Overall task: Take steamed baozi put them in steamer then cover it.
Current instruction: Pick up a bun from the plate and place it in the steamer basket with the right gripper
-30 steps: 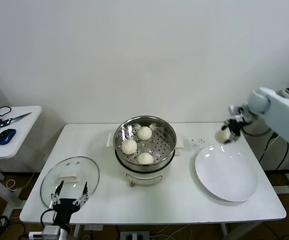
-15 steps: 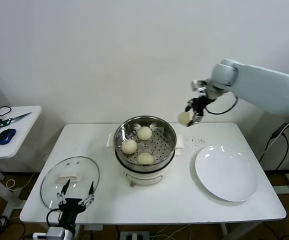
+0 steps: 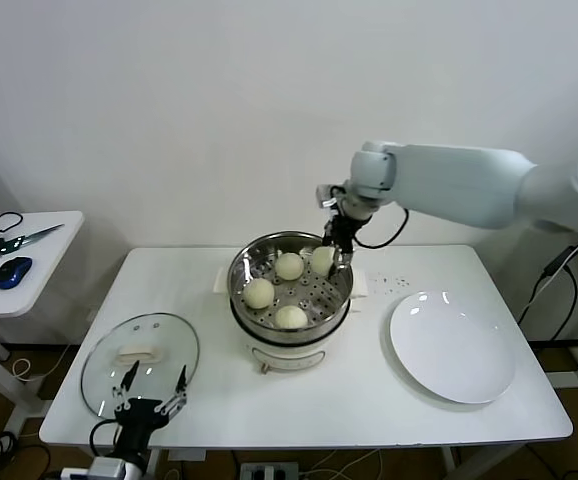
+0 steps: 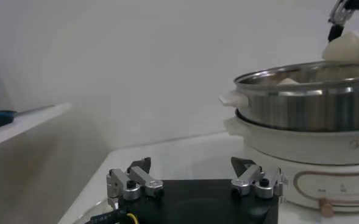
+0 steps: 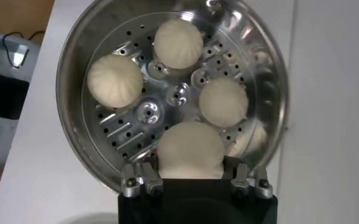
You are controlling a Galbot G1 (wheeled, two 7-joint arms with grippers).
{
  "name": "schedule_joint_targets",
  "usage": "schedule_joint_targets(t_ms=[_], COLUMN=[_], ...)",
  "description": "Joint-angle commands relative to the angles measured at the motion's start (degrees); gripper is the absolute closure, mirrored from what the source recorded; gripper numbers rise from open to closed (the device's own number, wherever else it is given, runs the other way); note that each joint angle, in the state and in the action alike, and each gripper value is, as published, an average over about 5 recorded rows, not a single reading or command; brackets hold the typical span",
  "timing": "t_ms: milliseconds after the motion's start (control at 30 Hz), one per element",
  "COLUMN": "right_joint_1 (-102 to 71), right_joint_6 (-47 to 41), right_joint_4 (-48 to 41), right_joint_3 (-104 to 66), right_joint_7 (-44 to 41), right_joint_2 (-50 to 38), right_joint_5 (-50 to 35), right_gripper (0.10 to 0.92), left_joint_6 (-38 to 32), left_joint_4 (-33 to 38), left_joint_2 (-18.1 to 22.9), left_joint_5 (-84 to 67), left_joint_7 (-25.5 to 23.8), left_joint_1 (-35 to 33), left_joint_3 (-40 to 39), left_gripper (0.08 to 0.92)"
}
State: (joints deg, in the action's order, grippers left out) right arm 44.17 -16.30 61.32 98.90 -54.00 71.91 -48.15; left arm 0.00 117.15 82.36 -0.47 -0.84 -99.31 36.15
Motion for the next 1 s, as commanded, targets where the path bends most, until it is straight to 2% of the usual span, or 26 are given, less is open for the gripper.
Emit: schedule_joint_targets(t_ms=[33,600,867,1000], right_joint_1=[-3.0,-5.8,-4.6,-3.6], right_joint_6=[-1.3,-1.9,-2.3,-1.6], right_joint_4=[-1.8,-2.8,-1.3,-1.0], right_joint_3=[4.2,3.5,2.1,0.0], right_joint_7=[1.7,2.7,2.3,1.5], right_joint_2=[5.3,4.2,2.9,1.5], right_joint_5=[-2.9,-1.0,-1.2,-1.2], right_gripper=[0.347,0.345,0.214,0.203], left_joint_6=[0.1,0.3,0.2,0.2], left_joint_4=[-0.5,-1.7,-1.6,-1.6], left_joint_2=[-0.7,-1.0,-0.9,-0.8], left_joint_5=[-0.3,-0.3,-0.2,0.0], left_joint_7=[-0.1,-0.1,-0.1,0.0], left_joint_1=[-0.1,0.8,0.5,0.5], left_joint_3=[-0.2,-0.1,-0.1,-0.1], left_gripper=[0.177,0.177,0.177,0.177])
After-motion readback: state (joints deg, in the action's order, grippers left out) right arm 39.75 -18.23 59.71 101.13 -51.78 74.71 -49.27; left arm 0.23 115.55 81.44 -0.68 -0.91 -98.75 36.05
